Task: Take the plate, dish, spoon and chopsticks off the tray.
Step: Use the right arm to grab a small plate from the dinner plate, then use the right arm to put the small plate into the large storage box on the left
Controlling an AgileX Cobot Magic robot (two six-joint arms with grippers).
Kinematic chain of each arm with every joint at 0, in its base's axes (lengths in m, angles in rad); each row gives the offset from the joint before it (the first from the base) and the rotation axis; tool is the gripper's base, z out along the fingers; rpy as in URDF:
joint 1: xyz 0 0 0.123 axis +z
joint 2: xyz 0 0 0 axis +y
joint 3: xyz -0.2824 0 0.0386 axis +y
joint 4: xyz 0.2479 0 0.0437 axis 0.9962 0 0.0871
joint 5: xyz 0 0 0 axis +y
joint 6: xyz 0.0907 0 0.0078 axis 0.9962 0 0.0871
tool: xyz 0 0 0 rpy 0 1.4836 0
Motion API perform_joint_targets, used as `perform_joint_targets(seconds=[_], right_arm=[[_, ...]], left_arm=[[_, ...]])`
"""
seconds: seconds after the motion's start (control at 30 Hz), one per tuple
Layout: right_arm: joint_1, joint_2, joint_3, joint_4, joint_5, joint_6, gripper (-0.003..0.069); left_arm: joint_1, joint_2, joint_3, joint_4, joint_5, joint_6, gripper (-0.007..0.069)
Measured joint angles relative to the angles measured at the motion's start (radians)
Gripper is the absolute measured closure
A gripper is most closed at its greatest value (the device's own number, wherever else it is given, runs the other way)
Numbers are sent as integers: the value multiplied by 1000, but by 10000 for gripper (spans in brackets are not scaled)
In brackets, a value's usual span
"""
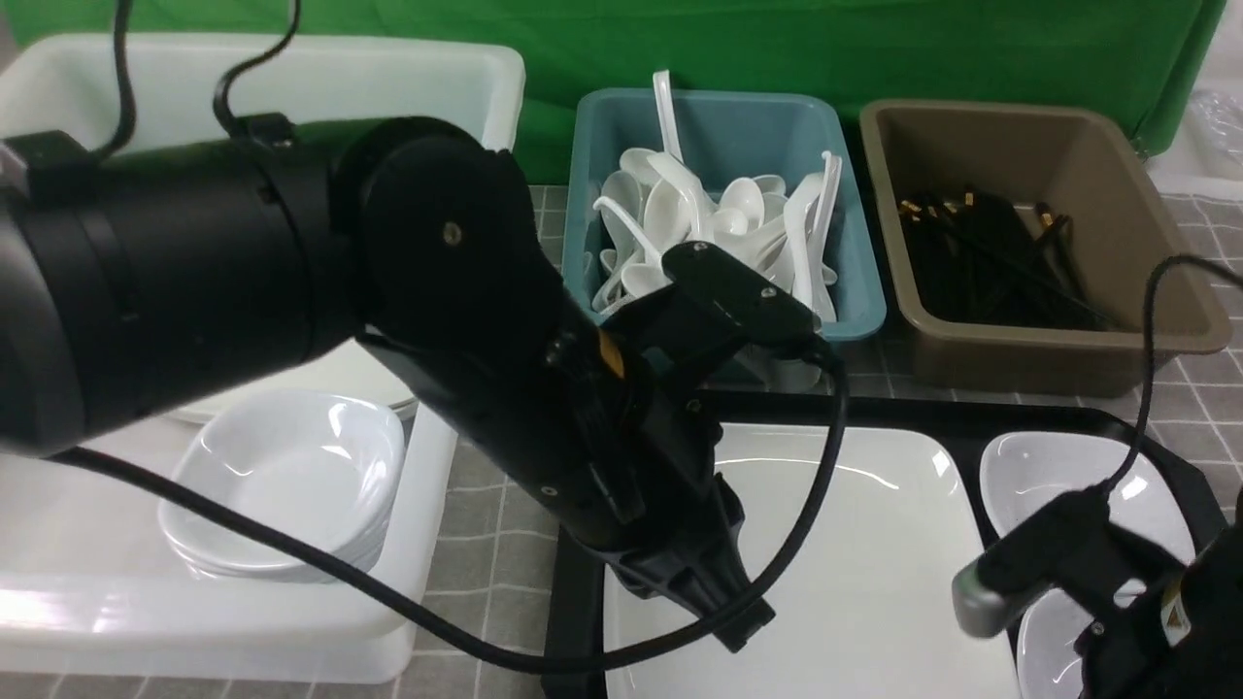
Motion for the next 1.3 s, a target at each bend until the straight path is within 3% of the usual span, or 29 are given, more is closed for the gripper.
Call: perform_joint_targets(seconds=[0.4,0.43,0.47,0.5,0.6,0.77,1.0,1.2,1.3], right_arm=[[9,56,58,-127,-92,143,96],[10,69,59,-140,-102,149,149],[10,71,59,-141,-103,151,158],[10,83,60,-149,-99,153,249],[10,81,57,-159,-100,154,401],[11,48,42,-155,-79,154,411],[11,-112,-88,-142,111,198,582],[11,-246,-236,-123,209,218,593],[11,-285,-368,-110,206,212,593]], left_arm=[[-92,1,4,-29,-119,81,624],[-94,1,4,-37,-139,82,624],[-94,1,4,-39,-140,82,624],[-95,1,4,-45,-148,82,624],[-95,1,4,-45,-148,82,624],[-95,1,4,-41,-148,82,624],[-95,1,4,-21,-160,34,624],[-75,-27,1,41,-183,-78,624],[-1,-77,-29,51,-179,-132,624]])
